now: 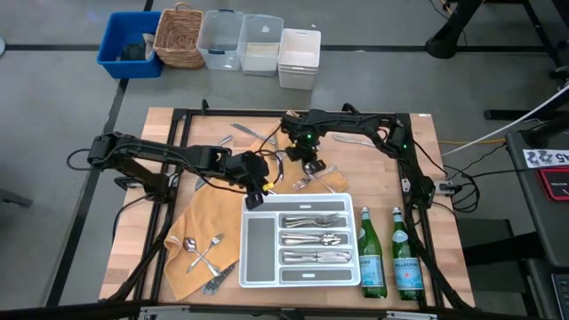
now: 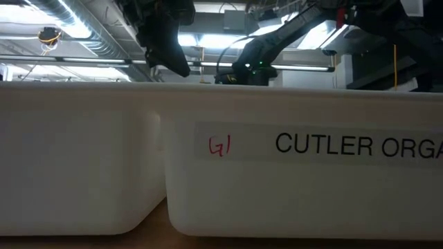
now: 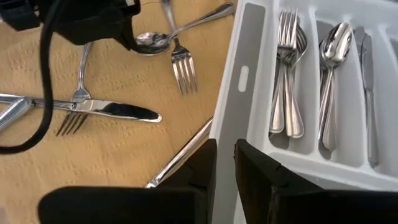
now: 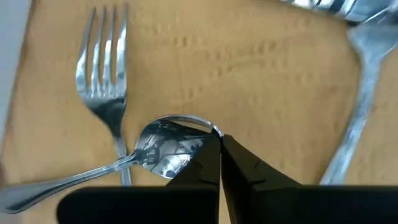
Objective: Sort silverware
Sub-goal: Put the silver spoon into the white silverware tray
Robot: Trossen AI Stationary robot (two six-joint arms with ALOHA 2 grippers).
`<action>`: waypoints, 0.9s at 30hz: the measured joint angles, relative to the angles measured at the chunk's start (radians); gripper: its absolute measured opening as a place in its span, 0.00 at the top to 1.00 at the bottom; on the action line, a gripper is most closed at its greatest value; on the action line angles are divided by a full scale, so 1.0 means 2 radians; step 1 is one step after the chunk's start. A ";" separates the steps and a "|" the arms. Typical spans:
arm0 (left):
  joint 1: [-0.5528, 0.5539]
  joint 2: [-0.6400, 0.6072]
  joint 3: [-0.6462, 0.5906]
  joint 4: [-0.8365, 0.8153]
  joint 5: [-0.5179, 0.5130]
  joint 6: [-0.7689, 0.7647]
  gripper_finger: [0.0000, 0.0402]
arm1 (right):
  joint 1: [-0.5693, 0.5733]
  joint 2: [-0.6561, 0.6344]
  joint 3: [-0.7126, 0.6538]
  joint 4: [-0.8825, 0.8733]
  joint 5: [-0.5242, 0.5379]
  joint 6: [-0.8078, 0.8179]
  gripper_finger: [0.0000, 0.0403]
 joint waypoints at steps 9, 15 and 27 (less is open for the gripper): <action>0.000 0.000 0.000 0.006 0.000 -0.046 0.89 | 0.000 0.000 0.028 -0.050 0.000 0.024 1.00; 0.000 0.000 0.000 0.028 -0.005 -0.074 0.89 | 0.000 0.000 0.078 -0.077 0.000 0.040 1.00; 0.000 0.000 0.000 0.038 -0.167 -0.213 0.89 | 0.000 0.000 0.198 -0.105 0.000 0.133 1.00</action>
